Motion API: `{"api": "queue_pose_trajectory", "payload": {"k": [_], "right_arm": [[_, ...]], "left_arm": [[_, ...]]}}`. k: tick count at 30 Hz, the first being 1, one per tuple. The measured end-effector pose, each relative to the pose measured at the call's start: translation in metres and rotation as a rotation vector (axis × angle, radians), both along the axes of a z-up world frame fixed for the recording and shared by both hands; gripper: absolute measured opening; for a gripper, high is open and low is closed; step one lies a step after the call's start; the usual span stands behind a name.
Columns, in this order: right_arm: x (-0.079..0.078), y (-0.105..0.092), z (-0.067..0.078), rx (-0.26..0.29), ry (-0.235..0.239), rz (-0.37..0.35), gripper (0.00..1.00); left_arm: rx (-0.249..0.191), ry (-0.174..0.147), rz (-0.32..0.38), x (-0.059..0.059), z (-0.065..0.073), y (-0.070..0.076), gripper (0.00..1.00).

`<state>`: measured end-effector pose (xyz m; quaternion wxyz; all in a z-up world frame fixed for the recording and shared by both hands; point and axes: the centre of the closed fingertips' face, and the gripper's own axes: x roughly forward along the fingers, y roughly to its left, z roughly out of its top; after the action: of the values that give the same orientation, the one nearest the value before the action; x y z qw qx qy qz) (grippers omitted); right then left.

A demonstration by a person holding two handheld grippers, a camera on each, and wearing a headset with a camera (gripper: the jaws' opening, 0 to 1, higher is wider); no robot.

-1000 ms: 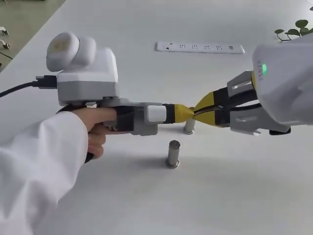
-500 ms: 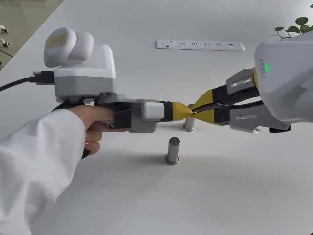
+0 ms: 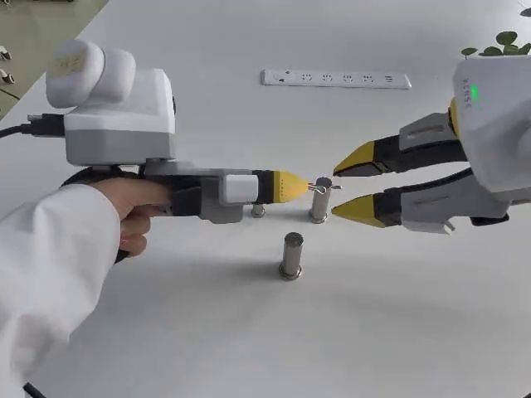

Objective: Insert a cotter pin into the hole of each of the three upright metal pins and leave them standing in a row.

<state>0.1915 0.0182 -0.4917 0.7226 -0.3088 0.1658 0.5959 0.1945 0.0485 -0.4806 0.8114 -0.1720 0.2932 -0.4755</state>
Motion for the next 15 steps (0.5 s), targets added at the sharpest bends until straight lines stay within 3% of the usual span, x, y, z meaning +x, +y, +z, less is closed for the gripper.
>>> {"api": "queue_pose_trajectory", "payload": {"k": [3, 4, 6, 7, 8, 11, 13, 15], "right_arm": [[-0.004, 0.003, 0.002, 0.073, 0.086, -0.02, 0.2], [-0.005, 0.004, 0.002, 0.083, 0.094, -0.02, 0.21], [-0.01, 0.007, 0.002, 0.115, 0.152, -0.017, 0.23], [-0.015, 0.009, 0.0, 0.112, 0.179, -0.002, 0.25], [-0.015, 0.01, 0.001, 0.116, 0.171, 0.002, 0.26], [-0.021, 0.017, 0.003, 0.163, 0.217, 0.003, 0.24], [-0.021, 0.019, 0.005, 0.181, 0.227, -0.001, 0.22], [-0.02, 0.019, 0.005, 0.183, 0.231, 0.001, 0.2]], "left_arm": [[0.034, -0.106, -0.053, -0.005, 0.005, -0.001, 0.0], [0.039, -0.155, -0.077, -0.006, 0.009, -0.002, 0.0], [0.041, -0.191, -0.102, -0.01, 0.013, -0.004, 0.0], [0.045, -0.187, -0.101, -0.01, 0.014, -0.004, 0.0], [0.049, -0.195, -0.111, -0.011, 0.014, -0.004, 0.0], [0.103, -0.272, -0.16, -0.013, 0.014, -0.004, 0.0], [0.106, -0.309, -0.196, -0.018, 0.016, -0.007, 0.0], [0.116, -0.376, -0.235, -0.022, 0.019, -0.01, 0.0]]}}
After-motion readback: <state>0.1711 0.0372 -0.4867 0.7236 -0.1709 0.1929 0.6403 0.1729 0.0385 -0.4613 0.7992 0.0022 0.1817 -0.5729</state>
